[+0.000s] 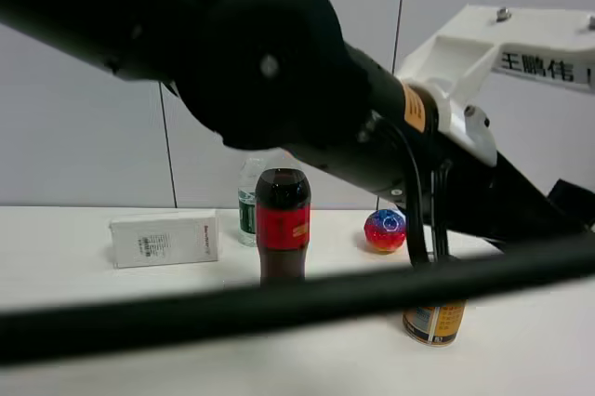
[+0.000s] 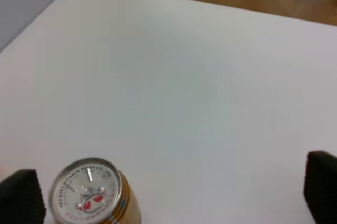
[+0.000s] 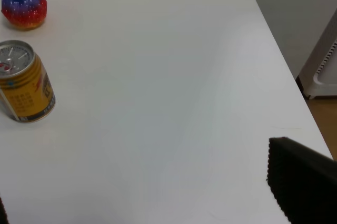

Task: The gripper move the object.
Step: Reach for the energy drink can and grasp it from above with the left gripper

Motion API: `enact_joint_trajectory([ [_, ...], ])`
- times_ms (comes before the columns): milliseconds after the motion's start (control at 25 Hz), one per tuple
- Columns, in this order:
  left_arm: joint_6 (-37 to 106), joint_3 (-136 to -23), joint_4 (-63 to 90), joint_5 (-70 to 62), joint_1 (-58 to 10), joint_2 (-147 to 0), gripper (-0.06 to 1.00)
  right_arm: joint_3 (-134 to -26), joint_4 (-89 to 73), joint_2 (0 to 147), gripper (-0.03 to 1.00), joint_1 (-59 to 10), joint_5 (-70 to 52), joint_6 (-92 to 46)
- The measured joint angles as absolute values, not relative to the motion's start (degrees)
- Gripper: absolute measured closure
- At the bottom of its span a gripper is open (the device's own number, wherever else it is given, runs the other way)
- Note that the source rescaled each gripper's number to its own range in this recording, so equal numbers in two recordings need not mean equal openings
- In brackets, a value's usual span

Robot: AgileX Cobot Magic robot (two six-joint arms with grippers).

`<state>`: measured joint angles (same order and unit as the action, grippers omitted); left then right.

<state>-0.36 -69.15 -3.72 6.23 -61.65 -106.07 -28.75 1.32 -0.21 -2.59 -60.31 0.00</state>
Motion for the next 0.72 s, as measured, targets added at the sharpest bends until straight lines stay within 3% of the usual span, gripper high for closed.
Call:
enact_joint_trajectory([
  [720, -4.24, -69.15, 0.0, 20.94, -58.56, -115.7, -0.06, -28.75, 1.32, -0.21, -0.03, -2.59, -60.31, 0.0],
])
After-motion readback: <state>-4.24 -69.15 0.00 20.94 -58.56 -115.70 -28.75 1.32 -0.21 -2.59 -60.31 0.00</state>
